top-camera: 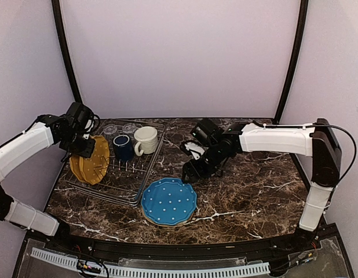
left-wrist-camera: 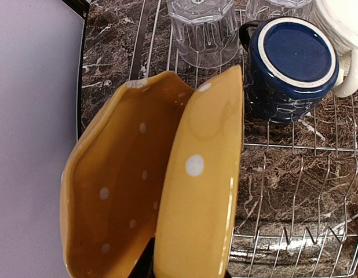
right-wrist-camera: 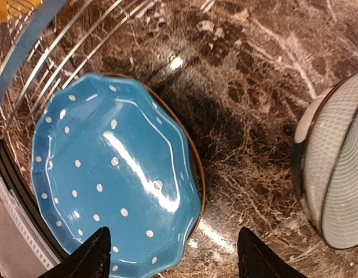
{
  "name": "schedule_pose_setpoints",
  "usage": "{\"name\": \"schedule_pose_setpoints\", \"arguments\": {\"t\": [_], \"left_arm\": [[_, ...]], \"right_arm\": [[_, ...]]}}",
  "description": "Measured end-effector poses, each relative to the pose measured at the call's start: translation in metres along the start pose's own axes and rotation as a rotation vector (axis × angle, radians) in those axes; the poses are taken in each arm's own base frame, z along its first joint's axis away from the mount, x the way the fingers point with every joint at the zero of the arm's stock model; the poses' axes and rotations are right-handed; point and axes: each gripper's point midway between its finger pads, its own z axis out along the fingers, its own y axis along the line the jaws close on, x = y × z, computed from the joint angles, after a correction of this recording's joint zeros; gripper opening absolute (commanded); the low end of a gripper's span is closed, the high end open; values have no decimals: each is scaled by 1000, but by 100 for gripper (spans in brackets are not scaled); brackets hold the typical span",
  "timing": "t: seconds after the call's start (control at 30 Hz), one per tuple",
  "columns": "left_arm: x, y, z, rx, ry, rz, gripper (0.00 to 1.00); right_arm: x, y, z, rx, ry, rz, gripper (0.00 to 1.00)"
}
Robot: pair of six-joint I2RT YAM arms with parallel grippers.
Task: Load the mixed dishes into the dish rack
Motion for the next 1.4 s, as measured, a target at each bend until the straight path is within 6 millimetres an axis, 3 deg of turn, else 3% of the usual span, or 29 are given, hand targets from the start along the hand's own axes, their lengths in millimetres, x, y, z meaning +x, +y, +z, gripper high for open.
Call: {"name": "schedule_pose_setpoints", "arguments": {"t": [0.17,0.27,0.4,0.73,0.9,1.0,1.2,1.4], "left_arm": [[4,2,0,-11,17,14,42],[4,7,-2,-23,24,16,53],[-5,11,-11,-31,4,13,60],[-19,16,-29,-22,-45,0,65],[-22,15,-32,-13,-52,-2,65],[-22,15,-32,-10,-52,-3,66],[-26,13,-37,14,-72,-11,67],[-32,3,-52,104,-129,-36,71]], "right_arm": [[24,0,21,48,93,-30,61],[31,-5,29,66,120,-31,51],[37,-8,38,70,147,-29,40],[46,-6,52,30,184,-15,19],[43,-5,52,22,172,1,0],[32,-3,53,2,131,26,0],[34,-2,50,-3,139,21,0],[31,-10,33,8,124,45,0]]}}
